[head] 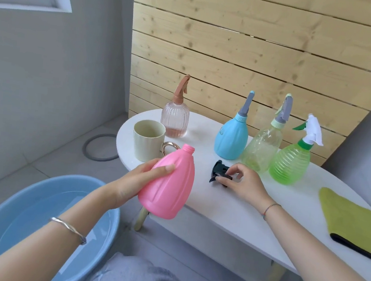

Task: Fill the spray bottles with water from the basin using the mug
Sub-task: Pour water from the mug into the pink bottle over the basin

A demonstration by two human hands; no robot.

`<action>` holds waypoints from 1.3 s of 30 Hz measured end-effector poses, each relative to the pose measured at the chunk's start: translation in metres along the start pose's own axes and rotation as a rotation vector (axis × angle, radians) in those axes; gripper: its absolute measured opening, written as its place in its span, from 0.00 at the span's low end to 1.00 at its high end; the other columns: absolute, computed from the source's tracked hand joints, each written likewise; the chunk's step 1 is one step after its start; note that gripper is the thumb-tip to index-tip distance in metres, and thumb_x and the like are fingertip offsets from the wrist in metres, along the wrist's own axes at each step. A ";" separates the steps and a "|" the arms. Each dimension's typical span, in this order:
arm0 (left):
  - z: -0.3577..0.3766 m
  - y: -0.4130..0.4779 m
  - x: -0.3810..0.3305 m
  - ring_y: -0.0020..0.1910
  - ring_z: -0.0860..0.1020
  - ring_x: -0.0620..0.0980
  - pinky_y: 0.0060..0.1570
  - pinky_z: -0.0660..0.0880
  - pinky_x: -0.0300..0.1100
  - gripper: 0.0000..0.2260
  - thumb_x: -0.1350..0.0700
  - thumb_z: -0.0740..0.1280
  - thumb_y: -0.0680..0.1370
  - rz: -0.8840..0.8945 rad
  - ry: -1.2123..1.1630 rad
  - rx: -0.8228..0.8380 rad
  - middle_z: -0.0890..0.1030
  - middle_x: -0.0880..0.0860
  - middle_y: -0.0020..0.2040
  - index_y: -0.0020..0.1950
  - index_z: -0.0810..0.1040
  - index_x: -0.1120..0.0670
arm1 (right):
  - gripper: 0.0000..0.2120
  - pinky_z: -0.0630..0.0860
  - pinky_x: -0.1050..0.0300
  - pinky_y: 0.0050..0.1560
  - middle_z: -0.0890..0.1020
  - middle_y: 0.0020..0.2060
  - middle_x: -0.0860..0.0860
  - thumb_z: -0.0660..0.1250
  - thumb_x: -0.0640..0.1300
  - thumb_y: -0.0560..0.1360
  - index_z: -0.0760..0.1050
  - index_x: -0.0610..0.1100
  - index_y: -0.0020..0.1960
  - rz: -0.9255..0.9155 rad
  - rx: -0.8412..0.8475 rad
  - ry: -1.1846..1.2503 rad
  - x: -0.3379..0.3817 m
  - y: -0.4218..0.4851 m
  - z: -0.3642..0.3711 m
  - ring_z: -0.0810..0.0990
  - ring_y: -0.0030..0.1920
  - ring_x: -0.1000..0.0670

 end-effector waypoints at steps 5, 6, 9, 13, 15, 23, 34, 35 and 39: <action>-0.016 -0.012 0.006 0.57 0.82 0.51 0.61 0.76 0.51 0.32 0.34 0.71 0.63 -0.002 -0.003 -0.025 0.84 0.50 0.57 0.65 0.75 0.44 | 0.13 0.68 0.61 0.52 0.77 0.50 0.52 0.70 0.52 0.73 0.75 0.47 0.53 -0.116 -0.007 0.032 0.055 0.001 0.018 0.74 0.52 0.52; -0.019 -0.015 0.007 0.57 0.82 0.50 0.61 0.76 0.51 0.32 0.34 0.71 0.63 -0.002 0.000 -0.033 0.84 0.49 0.57 0.65 0.75 0.44 | 0.12 0.68 0.63 0.51 0.77 0.51 0.53 0.68 0.52 0.74 0.75 0.47 0.55 -0.093 0.033 0.109 0.066 0.002 0.031 0.75 0.54 0.53; -0.036 -0.026 0.014 0.57 0.82 0.48 0.60 0.77 0.50 0.32 0.36 0.73 0.62 -0.008 0.013 -0.072 0.83 0.47 0.57 0.65 0.74 0.42 | 0.14 0.67 0.71 0.47 0.78 0.54 0.55 0.63 0.53 0.77 0.74 0.47 0.59 -0.046 0.131 0.277 0.100 0.006 0.068 0.74 0.56 0.56; -0.066 -0.046 0.027 0.57 0.81 0.46 0.57 0.78 0.47 0.33 0.39 0.76 0.61 -0.015 0.021 -0.118 0.82 0.45 0.58 0.65 0.74 0.39 | 0.14 0.68 0.72 0.41 0.79 0.51 0.54 0.59 0.54 0.80 0.75 0.46 0.57 0.028 0.171 0.405 0.121 0.012 0.103 0.75 0.50 0.57; -0.085 -0.056 0.036 0.57 0.81 0.45 0.57 0.78 0.45 0.33 0.39 0.76 0.61 -0.025 0.027 -0.163 0.83 0.44 0.57 0.65 0.74 0.39 | 0.14 0.68 0.69 0.39 0.79 0.46 0.52 0.57 0.52 0.81 0.74 0.43 0.54 0.050 0.130 0.403 0.123 0.014 0.113 0.74 0.45 0.55; -0.168 -0.105 0.090 0.54 0.81 0.45 0.50 0.77 0.40 0.38 0.39 0.78 0.56 -0.095 -0.010 -0.415 0.81 0.48 0.57 0.63 0.72 0.43 | 0.15 0.65 0.65 0.37 0.69 0.32 0.54 0.56 0.48 0.82 0.69 0.48 0.37 -0.122 0.067 0.430 0.174 0.015 0.140 0.66 0.34 0.55; -0.275 -0.202 0.225 0.52 0.79 0.46 0.42 0.75 0.37 0.39 0.48 0.83 0.60 -0.218 -0.085 -0.863 0.77 0.49 0.58 0.65 0.68 0.46 | 0.12 0.62 0.70 0.25 0.72 0.31 0.49 0.66 0.49 0.76 0.74 0.42 0.40 -0.148 0.634 0.191 0.248 -0.011 0.367 0.67 0.32 0.53; -0.279 -0.204 0.236 0.53 0.79 0.45 0.42 0.75 0.37 0.39 0.47 0.83 0.60 -0.236 -0.078 -0.873 0.77 0.48 0.58 0.65 0.68 0.46 | 0.13 0.61 0.67 0.25 0.68 0.28 0.50 0.66 0.49 0.76 0.72 0.43 0.38 -0.125 0.654 0.136 0.235 -0.014 0.388 0.64 0.30 0.53; -0.291 -0.206 0.272 0.54 0.79 0.46 0.44 0.77 0.39 0.42 0.39 0.79 0.53 -0.274 -0.076 -0.886 0.79 0.46 0.57 0.64 0.70 0.44 | 0.19 0.62 0.60 0.31 0.73 0.29 0.50 0.65 0.48 0.76 0.65 0.45 0.29 -0.088 0.689 -0.035 0.178 -0.022 0.452 0.66 0.29 0.51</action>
Point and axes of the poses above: each hand's wrist, its own y-axis towards the middle knuckle, its own z-axis out of the palm, x = y × z, the point moved 10 cm from there along y, towards the middle knuckle
